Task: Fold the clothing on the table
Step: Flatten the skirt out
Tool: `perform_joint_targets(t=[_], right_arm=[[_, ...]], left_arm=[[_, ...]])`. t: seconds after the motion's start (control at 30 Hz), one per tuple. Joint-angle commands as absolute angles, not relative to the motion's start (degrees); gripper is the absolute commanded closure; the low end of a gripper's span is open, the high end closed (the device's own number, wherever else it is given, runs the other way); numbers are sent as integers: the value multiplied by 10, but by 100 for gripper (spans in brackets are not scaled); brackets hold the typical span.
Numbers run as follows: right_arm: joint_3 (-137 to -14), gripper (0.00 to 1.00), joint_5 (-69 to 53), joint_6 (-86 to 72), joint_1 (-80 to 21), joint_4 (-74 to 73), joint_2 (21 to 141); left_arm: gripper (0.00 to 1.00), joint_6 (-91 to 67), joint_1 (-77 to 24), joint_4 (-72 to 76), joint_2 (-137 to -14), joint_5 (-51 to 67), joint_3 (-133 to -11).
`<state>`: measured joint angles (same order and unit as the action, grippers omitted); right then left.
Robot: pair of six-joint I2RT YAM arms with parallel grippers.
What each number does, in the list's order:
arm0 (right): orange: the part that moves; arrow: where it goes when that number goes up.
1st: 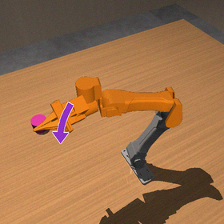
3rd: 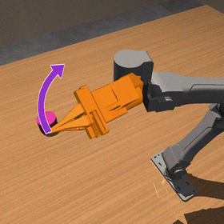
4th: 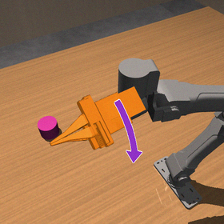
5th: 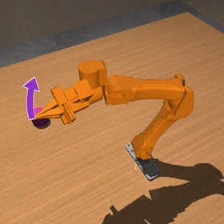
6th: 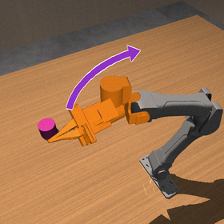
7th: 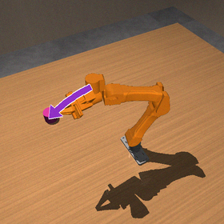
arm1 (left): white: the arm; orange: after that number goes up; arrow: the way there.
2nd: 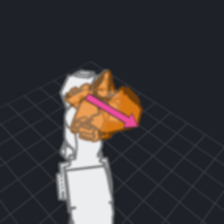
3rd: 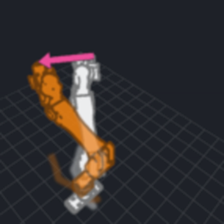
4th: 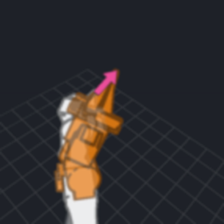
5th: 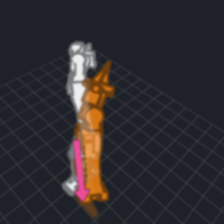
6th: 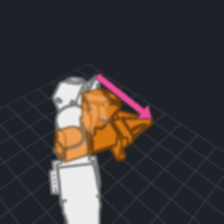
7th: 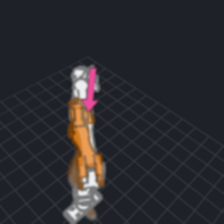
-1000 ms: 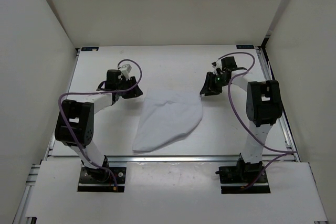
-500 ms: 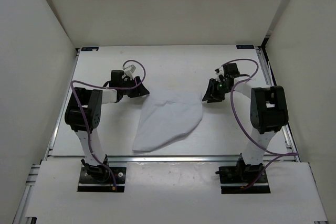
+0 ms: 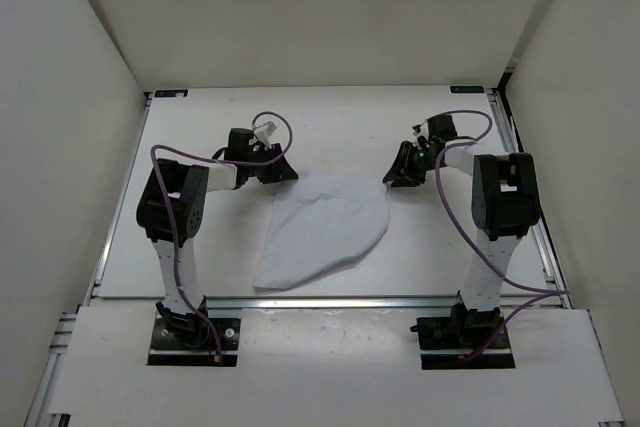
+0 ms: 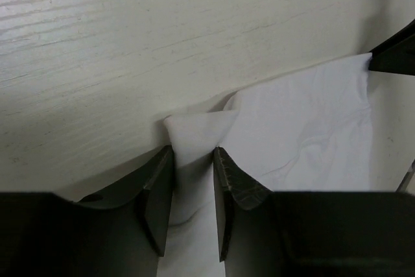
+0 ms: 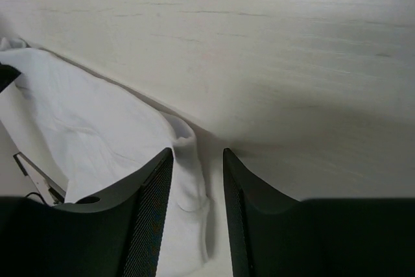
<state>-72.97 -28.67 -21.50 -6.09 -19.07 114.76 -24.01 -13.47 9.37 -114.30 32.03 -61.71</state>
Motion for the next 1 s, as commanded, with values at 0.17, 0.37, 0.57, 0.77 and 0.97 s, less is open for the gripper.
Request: perform_joint_targets(t=[0.17,0.37,0.57,0.77,0.97], right_arm=[[-728,58,-341,-252,-82,-134,1158],[-715,61,-349,-254,-89,-139,1161],[-686,70,-347,-256,-93,-130,1157],[-665,100,-374,-259,-80,-58,1129],[-761,100,-376,-218,-55,-111,1035]], left_arm=[[100,-236,-136,65,-1126,289,-610],[100,-238,-137,65,-1114,280,-591],[100,-236,-138,55,-1105,278,-580],[100,-231,-142,26,-1080,285,-575],[100,-234,-142,-38,-993,298,-679]])
